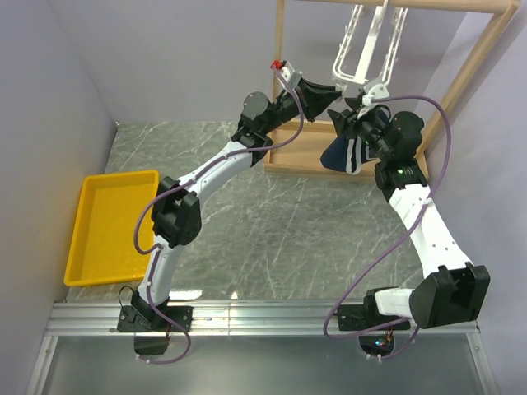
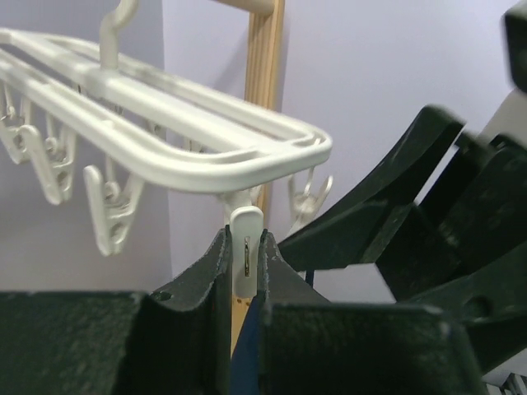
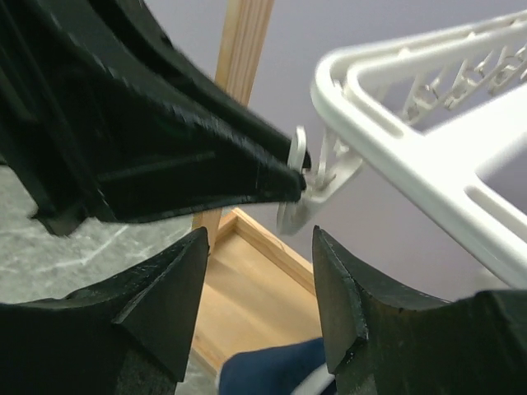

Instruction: Clip the underwear to the hanger

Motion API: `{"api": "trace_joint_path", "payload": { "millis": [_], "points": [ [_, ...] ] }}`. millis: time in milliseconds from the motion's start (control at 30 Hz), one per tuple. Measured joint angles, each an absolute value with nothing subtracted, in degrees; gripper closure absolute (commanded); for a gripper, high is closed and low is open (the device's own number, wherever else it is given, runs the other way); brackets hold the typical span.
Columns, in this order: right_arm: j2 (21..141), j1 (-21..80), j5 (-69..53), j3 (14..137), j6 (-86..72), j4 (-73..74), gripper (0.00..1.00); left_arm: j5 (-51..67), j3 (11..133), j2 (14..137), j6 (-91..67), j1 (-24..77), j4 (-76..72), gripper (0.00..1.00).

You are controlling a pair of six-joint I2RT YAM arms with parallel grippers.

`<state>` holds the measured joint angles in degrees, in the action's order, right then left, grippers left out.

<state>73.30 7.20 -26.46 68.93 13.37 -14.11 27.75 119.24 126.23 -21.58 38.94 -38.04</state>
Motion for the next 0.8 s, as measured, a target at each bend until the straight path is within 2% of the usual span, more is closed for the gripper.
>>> {"api": "trace_joint_path", "payload": {
  "millis": [500,800],
  "points": [
    [74.9,5.7,-27.1,68.9,12.9,-14.6,0.42,27.6,119.3,124.5,-23.9,39.1,-38.2,1.0],
    [78.1,5.7,-26.6,70.2,9.0,-16.7,0.48,27.0,119.3,124.5,-27.2,39.1,-37.3,1.0]
  ]
}}
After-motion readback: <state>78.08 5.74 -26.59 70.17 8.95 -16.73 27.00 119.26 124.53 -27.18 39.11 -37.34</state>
